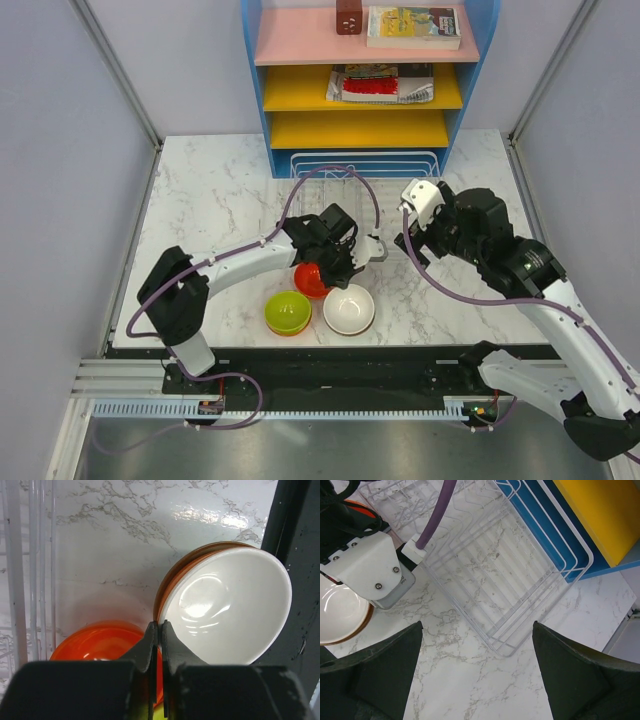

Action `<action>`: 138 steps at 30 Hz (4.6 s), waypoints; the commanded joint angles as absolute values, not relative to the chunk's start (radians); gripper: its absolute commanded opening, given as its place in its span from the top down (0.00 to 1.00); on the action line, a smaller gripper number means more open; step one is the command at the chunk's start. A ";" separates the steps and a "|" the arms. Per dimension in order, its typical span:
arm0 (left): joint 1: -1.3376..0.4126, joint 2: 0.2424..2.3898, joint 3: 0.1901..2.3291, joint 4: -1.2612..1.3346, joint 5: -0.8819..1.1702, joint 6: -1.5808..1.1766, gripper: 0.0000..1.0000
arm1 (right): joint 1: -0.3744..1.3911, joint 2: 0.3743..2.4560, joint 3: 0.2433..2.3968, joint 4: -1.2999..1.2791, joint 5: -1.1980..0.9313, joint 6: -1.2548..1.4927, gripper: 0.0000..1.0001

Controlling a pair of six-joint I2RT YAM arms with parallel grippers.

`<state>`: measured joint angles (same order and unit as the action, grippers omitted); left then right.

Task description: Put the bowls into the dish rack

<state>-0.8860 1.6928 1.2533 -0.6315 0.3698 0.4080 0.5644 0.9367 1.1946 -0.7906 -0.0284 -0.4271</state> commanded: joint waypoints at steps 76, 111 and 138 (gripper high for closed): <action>-0.465 1.621 1.775 -0.637 0.721 0.451 0.98 | 0.287 1.562 1.121 0.293 -1.115 0.739 0.02; -0.480 1.637 1.695 -0.620 0.681 0.448 0.43 | 0.285 1.543 1.097 0.308 -1.100 0.786 1.00; 0.098 1.132 0.968 -0.430 0.879 0.344 0.00 | 0.494 1.729 1.667 -0.505 0.190 -0.480 1.00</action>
<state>-0.0067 1.1526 1.0039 -0.4908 0.7601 0.3820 0.4679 1.6760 1.5951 -0.4690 -0.0448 -0.2443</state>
